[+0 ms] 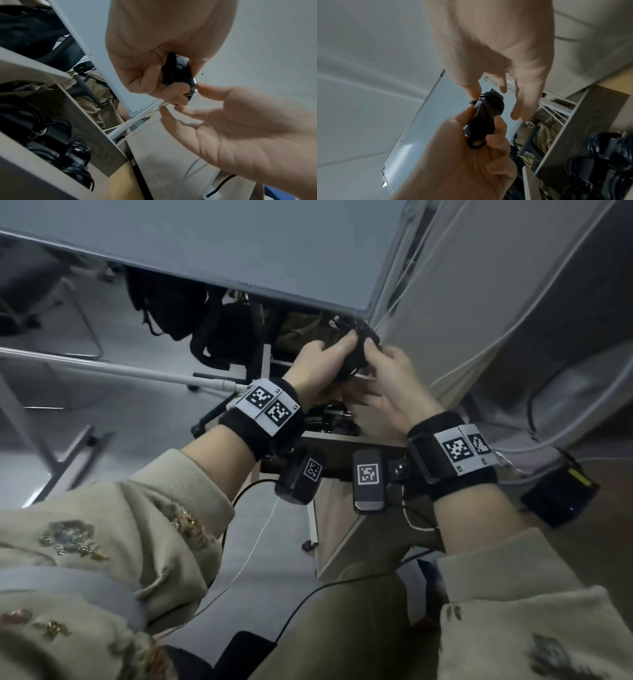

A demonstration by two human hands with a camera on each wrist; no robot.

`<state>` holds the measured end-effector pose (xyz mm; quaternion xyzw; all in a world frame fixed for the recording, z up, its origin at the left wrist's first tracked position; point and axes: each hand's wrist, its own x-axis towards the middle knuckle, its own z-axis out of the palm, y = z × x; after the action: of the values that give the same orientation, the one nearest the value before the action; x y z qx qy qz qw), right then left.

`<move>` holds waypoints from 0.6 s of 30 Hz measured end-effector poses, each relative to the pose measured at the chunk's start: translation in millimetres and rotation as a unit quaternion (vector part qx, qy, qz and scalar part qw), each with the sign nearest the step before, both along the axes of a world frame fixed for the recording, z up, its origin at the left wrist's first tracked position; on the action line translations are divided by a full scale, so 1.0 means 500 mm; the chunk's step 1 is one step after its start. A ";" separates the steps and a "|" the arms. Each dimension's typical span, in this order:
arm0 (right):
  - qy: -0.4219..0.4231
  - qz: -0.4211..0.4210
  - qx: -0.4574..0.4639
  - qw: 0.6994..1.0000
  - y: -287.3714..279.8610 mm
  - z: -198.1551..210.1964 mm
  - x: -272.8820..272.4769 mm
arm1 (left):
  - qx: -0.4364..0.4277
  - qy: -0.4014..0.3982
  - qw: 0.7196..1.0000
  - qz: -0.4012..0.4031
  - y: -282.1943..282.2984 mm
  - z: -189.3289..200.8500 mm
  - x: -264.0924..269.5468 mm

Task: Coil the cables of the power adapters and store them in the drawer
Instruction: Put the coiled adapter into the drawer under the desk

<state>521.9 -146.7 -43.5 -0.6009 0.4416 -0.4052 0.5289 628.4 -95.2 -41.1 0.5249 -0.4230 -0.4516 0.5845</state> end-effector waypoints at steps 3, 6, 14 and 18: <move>0.007 0.014 0.041 0.999 -0.031 -0.025 0.012 | -0.002 -0.013 1.000 0.012 -0.033 -0.022 0.003; -0.002 -0.007 0.058 0.998 -0.063 -0.047 0.021 | 0.045 -0.066 0.997 -0.008 -0.070 -0.044 0.008; -0.029 -0.061 0.110 0.992 -0.158 -0.097 0.012 | 0.170 -0.198 0.954 -0.146 -0.131 -0.063 0.010; -0.030 -0.090 0.119 0.988 -0.201 -0.119 0.022 | 0.220 -0.222 0.934 -0.171 -0.164 -0.072 0.010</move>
<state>532.8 -247.0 -102.7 -0.4791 0.5231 -0.4130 0.5712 633.3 -177.4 -77.0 0.6469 -0.5157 -0.4982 0.2594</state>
